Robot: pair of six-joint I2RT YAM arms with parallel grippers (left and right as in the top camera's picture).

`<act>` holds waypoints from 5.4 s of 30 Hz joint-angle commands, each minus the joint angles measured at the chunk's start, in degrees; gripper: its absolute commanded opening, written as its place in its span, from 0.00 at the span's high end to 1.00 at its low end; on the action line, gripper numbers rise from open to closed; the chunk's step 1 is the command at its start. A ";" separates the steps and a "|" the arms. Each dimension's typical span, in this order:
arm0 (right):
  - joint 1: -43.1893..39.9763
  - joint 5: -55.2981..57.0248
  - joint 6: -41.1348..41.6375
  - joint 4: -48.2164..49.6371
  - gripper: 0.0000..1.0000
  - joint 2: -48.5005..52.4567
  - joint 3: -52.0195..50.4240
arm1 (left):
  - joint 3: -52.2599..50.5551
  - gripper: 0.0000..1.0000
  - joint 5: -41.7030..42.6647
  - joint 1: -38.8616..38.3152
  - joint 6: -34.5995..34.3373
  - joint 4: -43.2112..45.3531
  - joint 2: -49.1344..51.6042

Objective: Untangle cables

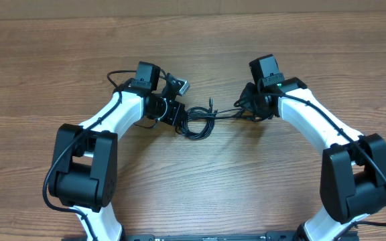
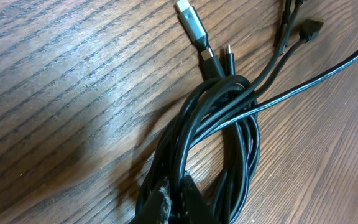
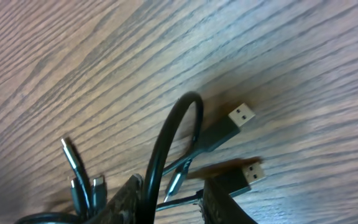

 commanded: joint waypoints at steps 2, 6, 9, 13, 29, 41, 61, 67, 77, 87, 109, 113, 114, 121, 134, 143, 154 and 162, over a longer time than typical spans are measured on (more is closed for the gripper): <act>-0.11 3.69 0.22 0.48 0.69 -2.19 1.07 | 0.39 0.94 -0.70 0.00 -0.83 0.02 0.83; -0.11 5.42 1.27 0.63 0.69 -2.12 1.07 | 0.39 0.94 -0.70 0.00 -0.81 0.02 0.83; -0.11 5.38 1.27 0.68 0.69 -2.01 1.07 | 0.39 0.93 -0.70 0.00 -0.81 0.02 0.83; -0.11 5.35 3.37 -1.11 0.69 -1.97 1.07 | 0.39 0.93 -0.72 0.00 -0.81 0.02 0.83; -1.27 19.85 6.95 -10.34 0.96 -3.41 5.44 | 0.39 0.96 -0.72 0.00 -0.83 0.04 0.83; 2.82 19.98 4.00 -14.32 0.96 -3.28 9.31 | 0.39 0.96 -0.70 0.00 -0.83 0.39 0.83; 3.58 20.13 3.93 -8.46 0.32 2.14 8.20 | 0.39 0.90 -0.72 0.00 -0.83 0.28 0.83; 3.54 20.15 3.93 -8.55 0.12 2.14 8.20 | 0.39 0.64 -0.74 0.00 -0.81 0.66 0.83; 3.54 12.81 3.93 -8.83 0.11 2.14 8.20 | 0.39 0.51 -2.62 -0.13 -1.66 3.52 1.16; 3.61 5.66 3.48 -10.47 0.11 2.14 8.20 | 0.37 0.54 -5.88 -2.21 -3.08 3.54 1.29; 3.61 2.64 0.72 -12.20 0.10 2.14 8.17 | 0.33 0.68 -11.87 -4.20 -6.36 3.65 1.29; 3.58 0.50 -6.14 -10.51 0.07 2.12 8.33 | 0.28 0.67 -11.91 -4.20 -6.36 3.48 1.31; 3.58 0.55 -8.87 -10.34 0.07 2.10 8.76 | 0.20 0.67 -11.89 -4.20 -6.36 3.48 1.38; 3.61 0.52 -13.25 -18.99 0.07 0.20 20.09 | 0.00 0.68 -11.87 -4.09 -9.86 4.83 4.33; 4.42 -12.94 -23.80 -25.09 0.01 -0.68 22.93 | 0.98 0.96 -11.37 -3.39 -13.27 3.85 4.68; 7.67 -26.38 -35.89 -25.07 0.02 -0.68 22.12 | 7.28 0.96 -3.30 0.70 -13.68 -9.20 4.70; 14.64 -26.16 -28.96 -21.81 0.19 -0.63 22.05 | 7.72 0.96 10.45 5.14 -19.43 -10.10 4.70; 20.28 -24.52 -35.67 -20.74 0.24 -0.63 22.05 | 7.72 0.96 11.39 6.16 -24.81 -10.14 4.70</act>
